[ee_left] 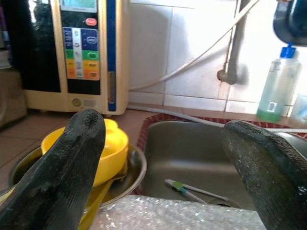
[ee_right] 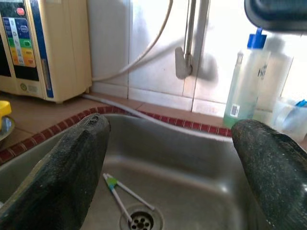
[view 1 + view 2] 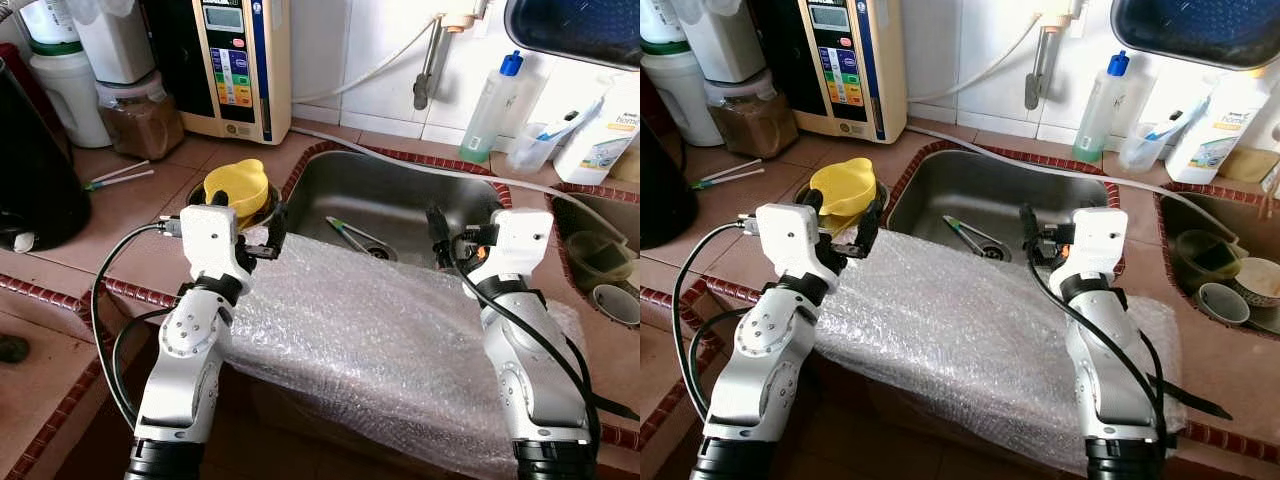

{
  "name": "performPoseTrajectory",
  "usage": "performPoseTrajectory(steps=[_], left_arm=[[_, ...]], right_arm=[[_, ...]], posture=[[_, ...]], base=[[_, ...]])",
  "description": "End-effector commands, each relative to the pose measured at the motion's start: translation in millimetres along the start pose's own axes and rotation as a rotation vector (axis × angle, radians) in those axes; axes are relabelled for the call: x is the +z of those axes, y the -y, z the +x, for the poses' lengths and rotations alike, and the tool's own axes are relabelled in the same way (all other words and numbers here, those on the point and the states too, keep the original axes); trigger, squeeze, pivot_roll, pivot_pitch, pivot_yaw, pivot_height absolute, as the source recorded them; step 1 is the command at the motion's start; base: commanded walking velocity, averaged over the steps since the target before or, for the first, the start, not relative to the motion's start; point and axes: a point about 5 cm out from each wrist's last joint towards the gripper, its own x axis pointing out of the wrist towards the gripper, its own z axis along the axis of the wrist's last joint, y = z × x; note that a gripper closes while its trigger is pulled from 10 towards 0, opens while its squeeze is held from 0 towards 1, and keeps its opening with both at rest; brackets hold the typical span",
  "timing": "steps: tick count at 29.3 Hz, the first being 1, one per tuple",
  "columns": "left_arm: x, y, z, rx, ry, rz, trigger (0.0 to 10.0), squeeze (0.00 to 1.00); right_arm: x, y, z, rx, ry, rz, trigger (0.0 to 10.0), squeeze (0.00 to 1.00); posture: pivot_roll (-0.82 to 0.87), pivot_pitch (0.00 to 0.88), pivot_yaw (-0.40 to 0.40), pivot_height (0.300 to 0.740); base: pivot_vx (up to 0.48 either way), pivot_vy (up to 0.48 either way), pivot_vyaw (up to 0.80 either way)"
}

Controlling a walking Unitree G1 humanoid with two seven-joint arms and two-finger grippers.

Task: Kitchen organization

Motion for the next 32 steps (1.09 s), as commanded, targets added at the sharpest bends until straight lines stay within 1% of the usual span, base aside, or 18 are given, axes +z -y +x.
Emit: performPoseTrajectory(steps=[1, 7, 16, 32], left_arm=[[4.0, 2.8, 0.2, -0.019, 0.01, -0.005, 10.0, 0.0], [3.9, 2.6, 0.5, -0.028, 0.006, -0.012, 10.0, 0.0], [2.9, 4.8, 0.6, -0.042, -0.001, -0.02, 10.0, 0.0], [2.4, 5.3, 0.3, -0.048, -0.006, -0.03, 10.0, 0.0]], right_arm=[[10.2, -2.1, 1.7, 0.021, 0.035, -0.011, 10.0, 0.0], [6.4, 0.2, 0.7, 0.015, 0.009, 0.005, 10.0, 0.0], [4.3, -3.1, -0.5, 0.018, 0.0, 0.017, 10.0, 0.0], [3.2, -3.9, 0.2, 0.016, -0.01, 0.029, 10.0, 0.0]], posture=[[-0.02, 0.0, -0.019, 0.74], [-0.01, 0.0, -0.015, 0.74], [-0.01, 0.0, -0.012, 0.74], [-0.02, 0.0, -0.008, 0.74]], base=[[0.0, 0.0, 0.0], [0.0, 0.0, 0.0], [0.0, 0.0, 0.0], [0.278, 0.0, 0.0]])
